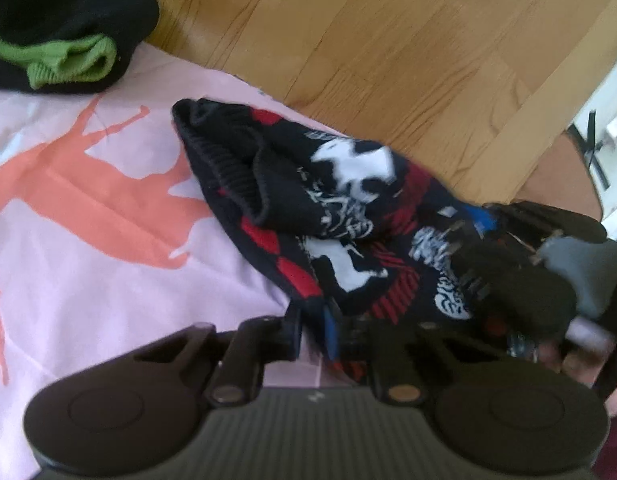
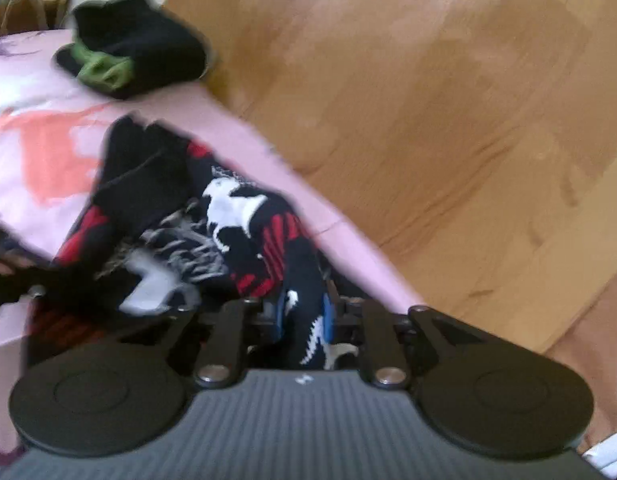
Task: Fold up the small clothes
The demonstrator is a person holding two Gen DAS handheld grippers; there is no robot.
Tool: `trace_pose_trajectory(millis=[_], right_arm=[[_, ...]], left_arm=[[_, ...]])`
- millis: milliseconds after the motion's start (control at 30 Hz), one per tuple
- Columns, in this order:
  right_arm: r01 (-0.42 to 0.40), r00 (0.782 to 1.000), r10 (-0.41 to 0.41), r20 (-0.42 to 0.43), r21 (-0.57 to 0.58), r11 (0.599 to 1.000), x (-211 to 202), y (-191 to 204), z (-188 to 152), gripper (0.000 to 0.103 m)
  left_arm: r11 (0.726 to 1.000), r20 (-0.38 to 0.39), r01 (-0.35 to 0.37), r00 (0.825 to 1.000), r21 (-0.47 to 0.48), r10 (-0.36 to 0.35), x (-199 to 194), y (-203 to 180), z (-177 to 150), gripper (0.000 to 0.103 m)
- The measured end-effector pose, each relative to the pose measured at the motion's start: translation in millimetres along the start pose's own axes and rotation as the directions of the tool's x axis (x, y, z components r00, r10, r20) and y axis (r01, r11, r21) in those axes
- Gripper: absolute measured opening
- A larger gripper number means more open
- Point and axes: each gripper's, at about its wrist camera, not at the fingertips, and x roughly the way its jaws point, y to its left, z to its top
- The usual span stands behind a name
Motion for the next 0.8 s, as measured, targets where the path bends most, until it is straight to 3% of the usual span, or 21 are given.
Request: trace_pose_trajectory(millis=[100,233,300,400,467,533,600,667,800], right_arm=[[0.03,0.992,-0.048,0.114,0.155,0.987,-49.8,-39.0,10.9,0.017],[0.115,0.954,-0.182,0.238,0.269,0.956,-134.3,-81.0,19.2,0.016],[0.152,0.921,-0.25,0.3,0.315,0.937,-180.6,-96.5,22.9,0.015],[0.203,0.845,-0.355,0.401,0.373,0.905,-248.4,-110.7,33.1,0.015],[0.201,0.807,-0.391,0.442,0.417,0.886,-287.0,-118.7,46.5,0.015],[0.18,0.782,-0.401,0.477,0.443,0.878,-308.6,-123.0,62.0,0.015],[0.19,0.747,-0.428,0.51,0.453,0.871,-331.9,-121.2,73.2,0.015],[0.196,0.706,-0.458,0.539,0.473,0.859,-365.9,-122.1,74.1,0.015],[0.132,0.665,-0.461,0.587,0.516,0.846,-409.4,-120.6,69.3,0.015]], left_arm=[[1.0,0.041,-0.008,0.999,-0.012,0.009,-15.6,7.1,3.4,0.009],[1.0,0.184,-0.005,0.983,-0.019,0.008,-66.2,10.5,19.3,0.009],[1.0,0.273,0.002,0.962,-0.006,0.0,-101.9,6.9,28.9,0.009],[0.999,0.371,0.032,0.928,0.023,-0.038,-148.4,-9.5,44.0,0.009],[0.997,0.42,0.052,0.905,0.059,-0.072,-175.3,-25.1,49.2,0.009],[0.993,0.492,0.04,0.866,0.109,-0.089,-205.9,-43.7,46.0,0.009],[0.987,0.563,0.05,0.816,0.154,-0.129,-238.5,-60.7,45.3,0.009],[0.981,0.631,0.049,0.759,0.19,-0.16,-278.3,-73.1,48.5,0.009],[0.973,0.748,0.003,0.638,0.232,-0.18,-349.6,-94.1,47.4,0.009]])
